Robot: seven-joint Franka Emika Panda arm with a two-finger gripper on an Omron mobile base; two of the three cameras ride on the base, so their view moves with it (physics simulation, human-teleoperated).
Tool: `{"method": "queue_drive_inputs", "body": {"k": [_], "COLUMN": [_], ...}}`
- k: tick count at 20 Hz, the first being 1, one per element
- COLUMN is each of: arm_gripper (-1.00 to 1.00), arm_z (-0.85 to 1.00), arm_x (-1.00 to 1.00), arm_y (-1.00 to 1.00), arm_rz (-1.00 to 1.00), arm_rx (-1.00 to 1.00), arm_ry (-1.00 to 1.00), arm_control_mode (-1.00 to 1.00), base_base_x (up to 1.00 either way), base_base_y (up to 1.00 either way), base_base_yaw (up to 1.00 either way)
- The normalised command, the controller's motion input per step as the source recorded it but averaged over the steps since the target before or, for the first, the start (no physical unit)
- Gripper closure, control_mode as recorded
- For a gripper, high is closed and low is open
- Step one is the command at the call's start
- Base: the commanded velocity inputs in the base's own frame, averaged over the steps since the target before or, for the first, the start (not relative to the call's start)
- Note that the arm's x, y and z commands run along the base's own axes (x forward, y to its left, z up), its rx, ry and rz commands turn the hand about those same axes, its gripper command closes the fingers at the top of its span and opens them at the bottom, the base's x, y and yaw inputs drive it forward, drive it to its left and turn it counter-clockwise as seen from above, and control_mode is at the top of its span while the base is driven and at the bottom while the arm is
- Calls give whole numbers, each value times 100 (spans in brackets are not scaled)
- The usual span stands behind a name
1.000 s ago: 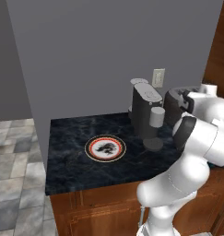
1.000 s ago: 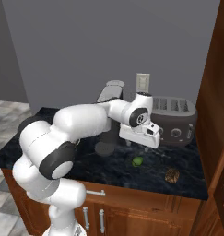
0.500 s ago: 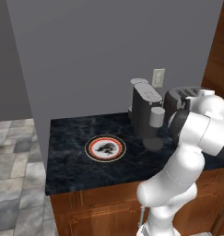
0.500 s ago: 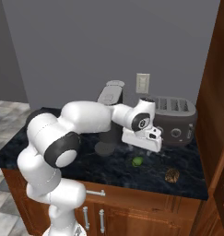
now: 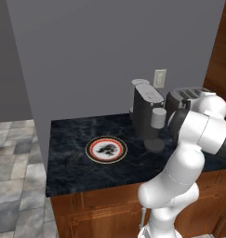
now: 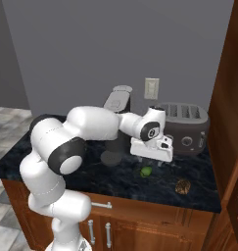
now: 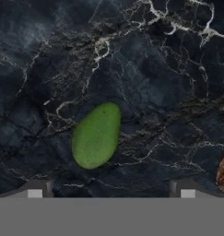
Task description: Pick the avocado and bread from the counter and place them on the plate. Then pick the jam from the cabinet and place it next to the plate. Lastly close the cabinet door.
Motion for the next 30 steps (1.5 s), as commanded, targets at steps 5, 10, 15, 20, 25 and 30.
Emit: {"method": "queue_drive_inputs", "body": {"k": [5, 10, 15, 20, 25, 30], "arm_gripper": [-100, -100, -100, -100, -100, -100], "arm_z": [0, -11, -25, -18, -5, -2], "arm_x": [0, 0, 0, 0, 0, 9], "arm_y": [0, 1, 4, 1, 3, 18], "arm_rz": [11, 8, 2, 0, 0, 0], "arm_rx": [0, 0, 2, 9, 7, 2], "arm_ry": [0, 0, 0, -1, -2, -5], "arm_control_mode": [-100, -100, -100, -100, -100, -100], "base_base_x": [0, 0, 0, 0, 0, 0], "base_base_y": [0, 0, 0, 0, 0, 0], "base_base_yaw": [0, 0, 0, 0, 0, 0]}}
